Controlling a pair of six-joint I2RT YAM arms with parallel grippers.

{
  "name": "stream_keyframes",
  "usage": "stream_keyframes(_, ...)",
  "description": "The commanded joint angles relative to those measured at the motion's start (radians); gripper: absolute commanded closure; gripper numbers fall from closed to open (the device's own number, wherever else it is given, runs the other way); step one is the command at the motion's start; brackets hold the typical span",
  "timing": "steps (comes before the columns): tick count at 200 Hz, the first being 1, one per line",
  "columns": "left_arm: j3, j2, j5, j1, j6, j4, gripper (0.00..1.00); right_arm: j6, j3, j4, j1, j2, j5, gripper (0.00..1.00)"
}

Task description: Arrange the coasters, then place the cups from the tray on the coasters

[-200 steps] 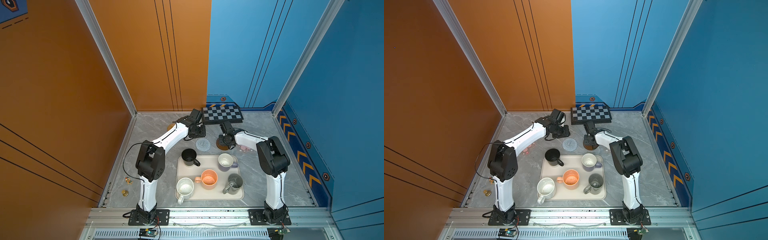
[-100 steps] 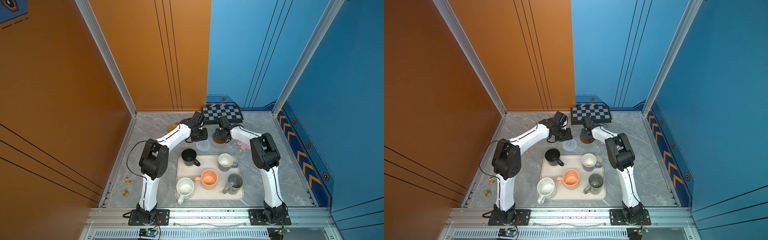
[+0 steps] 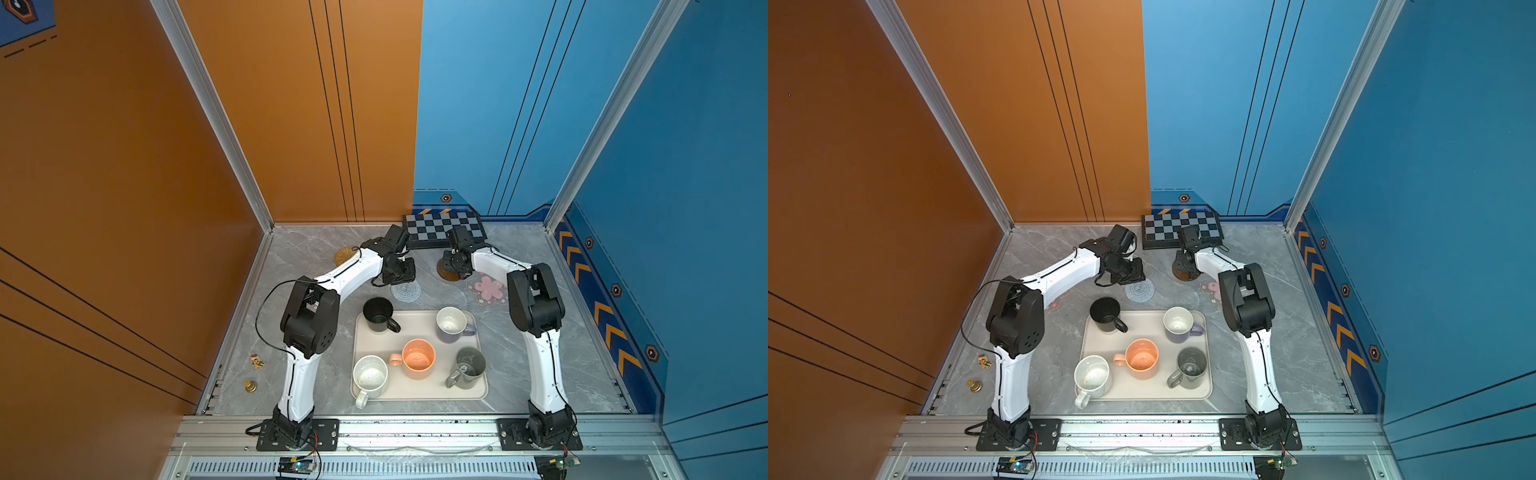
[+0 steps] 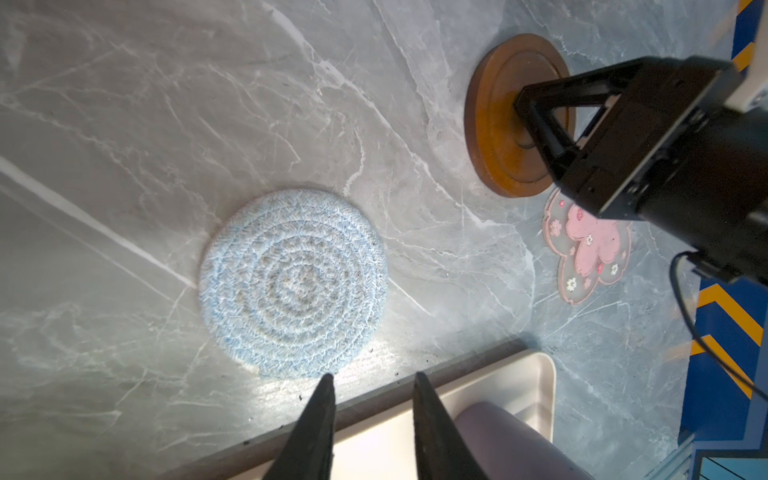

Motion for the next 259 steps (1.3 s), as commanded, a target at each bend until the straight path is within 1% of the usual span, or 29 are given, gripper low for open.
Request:
stream_keyframes(1, 0.0, 0.01, 0.012, -0.009, -0.004, -0.027, 0.66, -0.006, -0.007, -0.084, -0.052, 0.017, 0.008, 0.75)
stream_keyframes(61, -0.028, -0.013, -0.002, -0.015, -0.006, -0.027, 0.67, 0.0, -0.059, -0.093, -0.176, -0.045, 0.02, 0.75)
stream_keyframes(72, -0.036, -0.019, -0.004, -0.015, -0.005, -0.029, 0.67, 0.01, -0.063, -0.091, -0.203, -0.051, -0.012, 0.75)
stream_keyframes(92, -0.046, -0.026, -0.011, -0.015, -0.004, -0.032, 0.67, 0.02, -0.074, -0.093, -0.239, -0.073, -0.014, 0.75)
stream_keyframes(124, -0.058, -0.038, -0.02, -0.017, -0.005, -0.031, 0.67, 0.032, -0.1, -0.093, -0.274, -0.1, 0.0, 0.75)
stream_keyframes(160, -0.06, -0.048, -0.02, -0.016, -0.003, -0.035, 0.67, 0.073, -0.142, -0.093, -0.318, -0.132, 0.009, 0.75)
stream_keyframes(202, -0.072, -0.059, -0.027, -0.017, 0.0, -0.038, 0.67, 0.101, -0.2, -0.093, -0.348, -0.181, 0.03, 0.74)
stream_keyframes(225, -0.079, -0.068, -0.029, -0.017, 0.0, -0.037, 0.67, 0.119, -0.223, -0.096, -0.373, -0.182, 0.036, 0.74)
stream_keyframes(229, -0.08, -0.071, -0.031, -0.017, 0.0, -0.037, 0.67, 0.124, -0.227, -0.097, -0.376, -0.213, 0.036, 0.74)
stream_keyframes(259, -0.09, -0.084, -0.041, -0.017, 0.005, -0.043, 0.67, 0.133, -0.264, -0.099, -0.4, -0.251, 0.051, 0.74)
